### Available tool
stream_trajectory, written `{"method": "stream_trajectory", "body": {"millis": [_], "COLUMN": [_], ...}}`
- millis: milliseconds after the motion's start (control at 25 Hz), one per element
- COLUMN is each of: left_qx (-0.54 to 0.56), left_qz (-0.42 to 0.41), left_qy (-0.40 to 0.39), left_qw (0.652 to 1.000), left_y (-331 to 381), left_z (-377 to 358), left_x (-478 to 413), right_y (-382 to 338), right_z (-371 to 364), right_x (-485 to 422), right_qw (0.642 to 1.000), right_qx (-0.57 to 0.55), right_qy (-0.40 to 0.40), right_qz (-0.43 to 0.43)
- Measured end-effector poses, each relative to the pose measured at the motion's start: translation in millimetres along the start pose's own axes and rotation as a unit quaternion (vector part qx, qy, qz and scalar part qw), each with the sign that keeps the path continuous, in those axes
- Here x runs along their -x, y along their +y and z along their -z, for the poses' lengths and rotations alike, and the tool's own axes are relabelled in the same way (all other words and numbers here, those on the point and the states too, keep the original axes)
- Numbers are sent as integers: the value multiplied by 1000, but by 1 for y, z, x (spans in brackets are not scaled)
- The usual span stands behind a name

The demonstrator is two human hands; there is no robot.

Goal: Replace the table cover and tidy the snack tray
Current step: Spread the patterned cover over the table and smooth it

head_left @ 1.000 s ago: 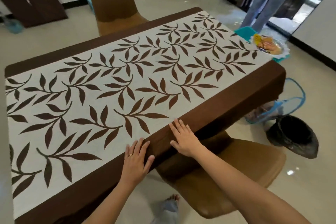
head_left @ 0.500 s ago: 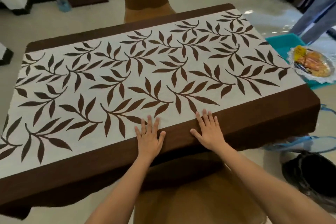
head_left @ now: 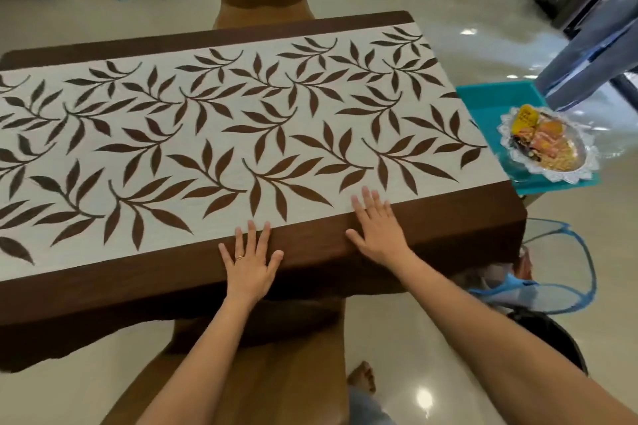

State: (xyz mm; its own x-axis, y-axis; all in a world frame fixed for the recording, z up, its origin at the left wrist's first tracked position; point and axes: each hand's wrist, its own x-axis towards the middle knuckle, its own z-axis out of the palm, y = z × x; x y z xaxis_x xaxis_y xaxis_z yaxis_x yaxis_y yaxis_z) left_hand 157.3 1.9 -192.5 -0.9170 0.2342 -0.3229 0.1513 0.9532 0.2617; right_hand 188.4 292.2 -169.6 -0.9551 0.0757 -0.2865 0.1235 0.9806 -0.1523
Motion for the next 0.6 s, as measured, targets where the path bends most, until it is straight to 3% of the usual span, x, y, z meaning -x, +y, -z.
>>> {"method": "stream_trajectory", "body": {"millis": [160, 400, 600], "left_qx": [3, 46, 56], "left_qz": [20, 54, 4], "left_qy": [-39, 39, -1], "left_qw": [999, 997, 998], "left_y": [-2, 40, 108], "left_z": [-1, -7, -2], "left_x": [2, 21, -18], "right_y": [80, 81, 155], "right_z": [3, -7, 20], "right_x": [17, 37, 23], "right_qw": [992, 994, 984], "right_qx": [-30, -64, -74], "right_qy": [-83, -61, 28], "right_qz": [-88, -68, -161]}}
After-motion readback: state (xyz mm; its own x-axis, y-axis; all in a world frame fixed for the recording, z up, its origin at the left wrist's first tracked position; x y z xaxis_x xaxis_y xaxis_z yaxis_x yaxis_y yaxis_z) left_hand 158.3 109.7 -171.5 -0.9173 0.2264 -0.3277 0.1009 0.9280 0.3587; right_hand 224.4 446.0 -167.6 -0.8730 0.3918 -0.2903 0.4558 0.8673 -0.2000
